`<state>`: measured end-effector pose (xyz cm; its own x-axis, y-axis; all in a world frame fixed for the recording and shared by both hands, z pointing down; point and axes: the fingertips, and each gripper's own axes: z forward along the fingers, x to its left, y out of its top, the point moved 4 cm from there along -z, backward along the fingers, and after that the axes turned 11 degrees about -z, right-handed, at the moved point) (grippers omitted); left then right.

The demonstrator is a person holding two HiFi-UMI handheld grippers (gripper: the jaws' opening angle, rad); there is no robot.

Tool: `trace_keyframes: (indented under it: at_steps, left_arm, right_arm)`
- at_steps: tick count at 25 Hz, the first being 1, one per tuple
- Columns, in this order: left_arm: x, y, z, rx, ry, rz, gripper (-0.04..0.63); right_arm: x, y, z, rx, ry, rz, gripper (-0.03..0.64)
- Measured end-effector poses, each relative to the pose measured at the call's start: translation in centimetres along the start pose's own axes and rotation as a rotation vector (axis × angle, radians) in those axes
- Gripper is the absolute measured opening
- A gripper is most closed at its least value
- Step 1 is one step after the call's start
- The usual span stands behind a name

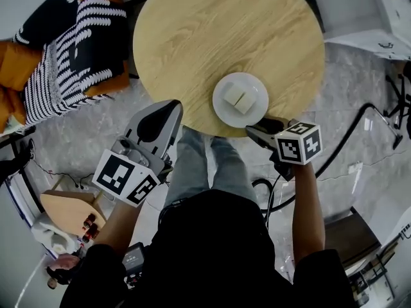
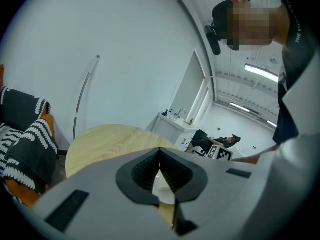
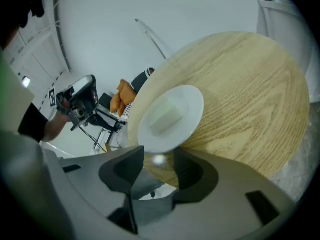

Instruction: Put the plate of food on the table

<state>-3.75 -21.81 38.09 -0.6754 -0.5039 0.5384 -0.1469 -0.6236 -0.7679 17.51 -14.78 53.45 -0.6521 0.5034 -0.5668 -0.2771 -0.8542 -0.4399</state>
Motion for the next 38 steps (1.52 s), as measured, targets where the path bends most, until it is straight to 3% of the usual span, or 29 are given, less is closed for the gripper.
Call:
trace_keyframes:
  at_steps: [4, 10, 18, 22, 27, 33, 38]
  left_arm:
    - [-0.5, 0.5, -0.4, -0.007, 0.0, 0.009, 0.006]
    - [-0.4, 1.3, 0.0, -0.026, 0.006, 0.003, 0.008]
    - [-1.9, 3.3, -1.4, -0.051, -0.008, 0.04, 0.006]
    - [-1.7, 3.7, -2.3, -0.065, 0.003, 0.047, 0.006]
    - [-2.5, 4.1, -3.1, -0.079, 0.002, 0.07, 0.006]
    - [-3.6, 4.7, -3.7, -0.1, -0.013, 0.095, 0.008]
    - [-5.4, 5.2, -4.4, -0.136, -0.01, 0.115, 0.006]
  right_arm:
    - [0.1, -0.2, 0.0, 0.056, -0.025, -0.057, 0.178]
    - [-1.4, 0.1, -0.5, 0.046, -0.028, 0.008, 0.176]
    - [-0.3, -0.4, 0.2, 0.214, -0.123, -0.198, 0.155]
    - [-0.4, -0.6, 0.6, 0.253, -0.164, -0.204, 0.127]
    - [-0.6, -1.4, -0.2, 0.226, -0.216, -0.167, 0.011]
    - [0.7, -0.8, -1.9, 0.118, -0.192, -0.13, 0.009]
    - [2.7, 0.4, -4.8, 0.048, -0.235, -0.226, 0.009]
